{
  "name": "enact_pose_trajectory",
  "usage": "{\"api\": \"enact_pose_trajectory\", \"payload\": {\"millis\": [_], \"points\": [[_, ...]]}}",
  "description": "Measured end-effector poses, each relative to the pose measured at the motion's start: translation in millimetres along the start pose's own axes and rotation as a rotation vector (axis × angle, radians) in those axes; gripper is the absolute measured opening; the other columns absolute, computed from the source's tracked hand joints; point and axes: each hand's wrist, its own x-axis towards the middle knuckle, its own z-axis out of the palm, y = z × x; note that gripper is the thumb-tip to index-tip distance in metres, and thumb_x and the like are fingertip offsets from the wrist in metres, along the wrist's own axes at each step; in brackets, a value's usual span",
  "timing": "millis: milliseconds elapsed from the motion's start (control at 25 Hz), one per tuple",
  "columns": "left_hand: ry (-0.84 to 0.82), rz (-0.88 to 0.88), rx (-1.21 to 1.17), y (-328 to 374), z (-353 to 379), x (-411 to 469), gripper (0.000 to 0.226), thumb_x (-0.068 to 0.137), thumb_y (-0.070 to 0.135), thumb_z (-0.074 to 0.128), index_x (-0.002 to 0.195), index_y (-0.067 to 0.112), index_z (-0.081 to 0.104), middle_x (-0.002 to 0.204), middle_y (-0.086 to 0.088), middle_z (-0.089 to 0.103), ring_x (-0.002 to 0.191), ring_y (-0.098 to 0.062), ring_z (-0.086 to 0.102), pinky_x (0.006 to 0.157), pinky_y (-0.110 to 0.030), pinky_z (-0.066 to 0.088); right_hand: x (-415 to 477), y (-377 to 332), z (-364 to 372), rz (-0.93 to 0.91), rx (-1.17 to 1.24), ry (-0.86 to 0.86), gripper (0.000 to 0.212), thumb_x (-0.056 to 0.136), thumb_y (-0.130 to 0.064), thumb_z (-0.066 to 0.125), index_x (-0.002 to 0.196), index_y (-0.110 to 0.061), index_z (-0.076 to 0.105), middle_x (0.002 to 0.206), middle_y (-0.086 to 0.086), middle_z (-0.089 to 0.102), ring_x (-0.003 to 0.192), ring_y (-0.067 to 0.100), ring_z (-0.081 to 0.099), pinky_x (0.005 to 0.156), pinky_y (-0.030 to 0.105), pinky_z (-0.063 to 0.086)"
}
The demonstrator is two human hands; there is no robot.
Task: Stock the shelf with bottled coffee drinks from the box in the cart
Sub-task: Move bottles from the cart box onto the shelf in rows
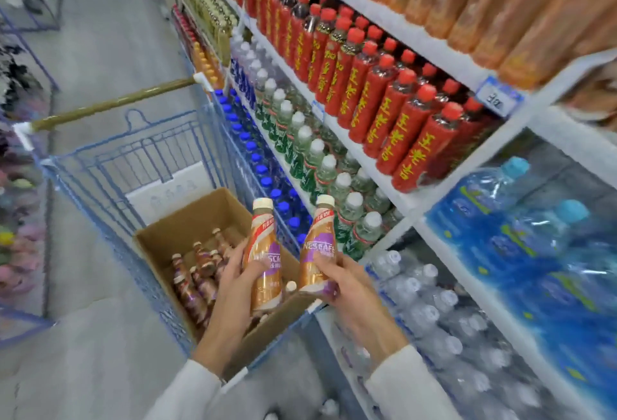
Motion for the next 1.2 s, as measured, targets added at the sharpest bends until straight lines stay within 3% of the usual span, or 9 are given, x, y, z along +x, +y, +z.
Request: {"api": "enact_pose_trajectory", "payload": {"millis": [200, 320, 400, 480, 600, 840, 960, 1040, 1200], "points": [[-0.372, 0.058, 0.113, 5.2, 111.9, -40.6, 0.068, 0.066, 0.050, 0.078, 0.131, 0.040, 0.064, 0.122, 0.004, 0.074, 0.098, -0.018, 0.073, 0.074, -0.029, 0.058, -96.9, -21.0, -94.0, -0.237, 0.066, 0.267, 0.061, 0.070, -0.031, 0.089, 0.123, -0.014, 0.064, 0.111, 0.008, 0.077, 0.103, 0.031, 0.074, 0.095, 0.050, 0.057], [-0.542, 0.067, 0.159, -2.8, 185.9, -72.1, 0.060, 0.070, 0.037, 0.082, 0.127, 0.036, 0.065, 0.108, 0.011, 0.077, 0.090, -0.011, 0.074, 0.068, -0.025, 0.058, -148.6, -23.3, -150.9, -0.329, 0.117, 0.387, 0.054, 0.071, -0.030, 0.086, 0.118, -0.014, 0.065, 0.109, 0.006, 0.077, 0.092, 0.019, 0.075, 0.080, 0.040, 0.059], [-0.637, 0.087, 0.179, -9.0, 233.0, -95.8, 0.057, 0.066, 0.026, 0.090, 0.116, 0.039, 0.067, 0.098, 0.018, 0.077, 0.086, -0.003, 0.073, 0.067, -0.018, 0.056, -182.3, -21.7, -186.0, -0.371, 0.150, 0.464, 0.057, 0.067, -0.031, 0.082, 0.118, -0.013, 0.063, 0.109, 0.008, 0.075, 0.091, 0.018, 0.072, 0.081, 0.041, 0.058], [-0.692, 0.101, 0.173, -19.5, 275.6, -122.7, 0.053, 0.064, 0.028, 0.085, 0.113, 0.036, 0.067, 0.094, 0.020, 0.077, 0.083, 0.000, 0.072, 0.068, -0.016, 0.055, -218.4, -19.0, -221.9, -0.403, 0.169, 0.534, 0.057, 0.069, -0.030, 0.082, 0.120, -0.012, 0.062, 0.106, 0.006, 0.076, 0.092, 0.019, 0.072, 0.083, 0.045, 0.058], [-0.772, 0.090, 0.124, -28.4, 329.4, -166.0, 0.049, 0.068, 0.030, 0.079, 0.115, 0.034, 0.068, 0.097, 0.017, 0.078, 0.088, -0.004, 0.073, 0.072, -0.020, 0.057, -276.4, -23.7, -268.7, -0.486, 0.168, 0.602, 0.044, 0.078, -0.023, 0.080, 0.117, -0.012, 0.064, 0.094, 0.001, 0.077, 0.082, 0.014, 0.072, 0.073, 0.036, 0.057], [-0.929, 0.186, 0.066, -21.6, 433.7, -233.4, 0.048, 0.075, 0.025, 0.077, 0.120, 0.022, 0.062, 0.094, 0.007, 0.078, 0.082, -0.007, 0.074, 0.067, -0.021, 0.058, -388.1, -62.0, -341.7, -0.723, 0.130, 0.764, 0.057, 0.067, -0.029, 0.079, 0.119, -0.013, 0.061, 0.093, -0.001, 0.077, 0.079, 0.011, 0.073, 0.059, 0.023, 0.054], [-1.016, 0.268, 0.107, -11.9, 483.7, -260.5, 0.052, 0.075, 0.032, 0.083, 0.121, 0.023, 0.060, 0.097, 0.011, 0.078, 0.087, -0.005, 0.073, 0.069, -0.017, 0.056, -426.3, -84.1, -372.8, -0.767, 0.072, 0.843, 0.057, 0.074, -0.031, 0.082, 0.124, -0.022, 0.057, 0.106, -0.005, 0.077, 0.092, 0.011, 0.075, 0.069, 0.024, 0.057], [-1.061, 0.303, 0.128, -4.9, 514.4, -272.2, 0.061, 0.074, 0.036, 0.087, 0.127, 0.024, 0.058, 0.103, 0.012, 0.076, 0.091, -0.004, 0.073, 0.070, -0.017, 0.057, -438.6, -97.8, -392.3, -0.803, 0.027, 0.912, 0.052, 0.082, -0.024, 0.082, 0.126, -0.024, 0.054, 0.112, -0.003, 0.073, 0.093, 0.010, 0.074, 0.068, 0.023, 0.058], [-1.160, 0.441, 0.227, -1.1, 572.2, -278.3, 0.049, 0.089, 0.025, 0.078, 0.134, 0.026, 0.059, 0.118, 0.009, 0.074, 0.104, -0.005, 0.071, 0.080, -0.018, 0.057, -437.2, -118.5, -429.3, -0.858, -0.085, 1.037, 0.060, 0.086, -0.012, 0.079, 0.135, -0.025, 0.046, 0.116, -0.002, 0.067, 0.089, 0.006, 0.072, 0.059, 0.023, 0.058]]}}
